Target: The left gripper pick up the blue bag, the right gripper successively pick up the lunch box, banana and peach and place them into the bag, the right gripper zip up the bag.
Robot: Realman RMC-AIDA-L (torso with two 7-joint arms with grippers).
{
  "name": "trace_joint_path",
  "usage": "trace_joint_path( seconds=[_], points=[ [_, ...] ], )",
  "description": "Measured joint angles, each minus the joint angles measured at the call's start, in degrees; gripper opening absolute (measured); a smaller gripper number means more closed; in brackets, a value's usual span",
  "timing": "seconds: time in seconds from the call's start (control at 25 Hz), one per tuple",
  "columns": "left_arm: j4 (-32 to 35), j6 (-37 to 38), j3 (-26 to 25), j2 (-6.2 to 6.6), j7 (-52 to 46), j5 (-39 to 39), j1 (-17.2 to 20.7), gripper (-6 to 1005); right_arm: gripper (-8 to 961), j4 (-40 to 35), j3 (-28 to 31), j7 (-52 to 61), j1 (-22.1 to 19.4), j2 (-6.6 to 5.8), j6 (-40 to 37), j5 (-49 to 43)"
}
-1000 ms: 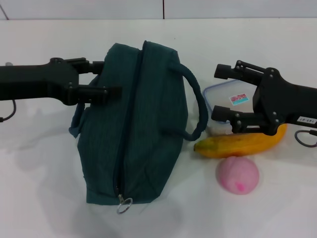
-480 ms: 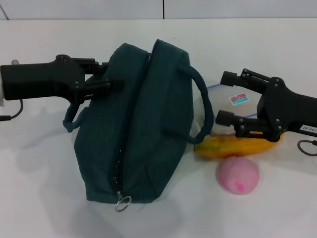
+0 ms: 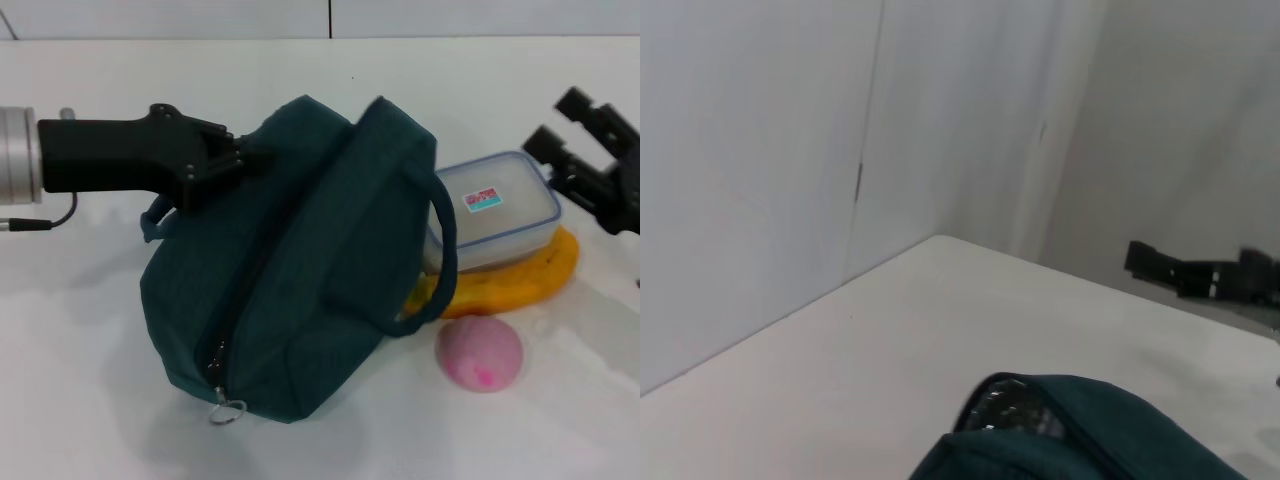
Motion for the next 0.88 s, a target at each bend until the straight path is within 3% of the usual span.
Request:
trace_joint_path(
  seconds=[0.2,0.4,0.88],
  points=[
    [-0.2,-0.5,0.7,-0.02,0.9,-0.2,-0.8,56,795,5.3,-1.4,10.5,0.2,-0.01,0.9,8.9],
    [-1.3,-0.5,0.7,-0.04,1.0,-0.3,-2.0,56,790,8.2,-1.6,20.8,-0.3,-0.02,6.8,14.6],
    [-2.3,-0.5,0.7,-0.04,1.6,-0.5,-2.5,55,780,9.7,-2.3,34.3,-0.3,-0.01,18.3,15.5]
  ],
)
